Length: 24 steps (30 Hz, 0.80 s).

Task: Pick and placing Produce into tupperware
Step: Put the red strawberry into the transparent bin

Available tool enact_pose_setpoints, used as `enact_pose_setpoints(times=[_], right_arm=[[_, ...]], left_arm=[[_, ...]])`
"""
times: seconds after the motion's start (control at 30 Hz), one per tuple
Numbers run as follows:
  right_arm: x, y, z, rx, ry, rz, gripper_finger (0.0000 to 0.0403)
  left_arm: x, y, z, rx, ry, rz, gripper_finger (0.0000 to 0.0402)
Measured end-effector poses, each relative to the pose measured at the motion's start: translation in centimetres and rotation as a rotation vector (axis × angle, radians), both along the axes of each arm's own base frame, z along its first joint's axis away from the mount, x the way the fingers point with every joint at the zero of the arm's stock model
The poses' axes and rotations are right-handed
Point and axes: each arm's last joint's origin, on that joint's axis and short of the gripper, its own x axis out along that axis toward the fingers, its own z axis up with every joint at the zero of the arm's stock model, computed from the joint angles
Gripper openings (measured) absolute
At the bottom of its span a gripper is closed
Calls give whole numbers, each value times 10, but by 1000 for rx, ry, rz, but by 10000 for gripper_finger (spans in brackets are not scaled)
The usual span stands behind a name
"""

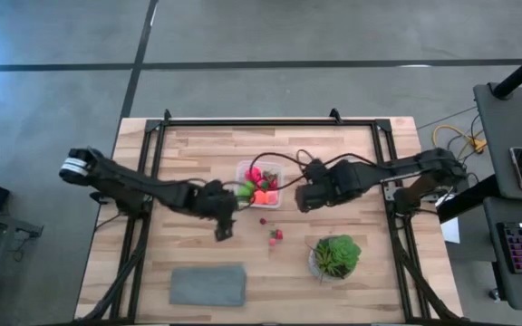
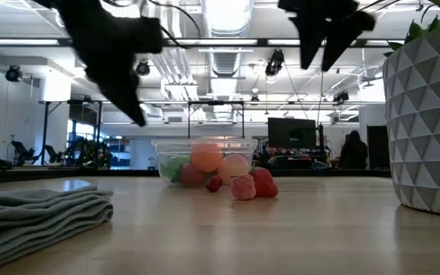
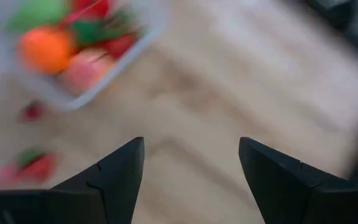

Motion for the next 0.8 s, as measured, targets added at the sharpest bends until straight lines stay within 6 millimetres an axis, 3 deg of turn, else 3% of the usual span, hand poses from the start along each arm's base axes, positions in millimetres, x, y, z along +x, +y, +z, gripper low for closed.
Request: enact_pose_setpoints(times=[0.17,0.4,0.6,0.8], right_arm=[[36,-1,-22,252,-56,179,253],[82,0,-75,419,-36,321,247],[100,7,-107,497,25,380,244],[118,10,-120,499,44,428,242]], left_arm=[[-31,-21,1,-29,46,39,250],[-69,-39,-10,-159,35,133,250],[-101,-50,-32,-246,72,214,250],[-115,-55,-44,-275,95,256,250]])
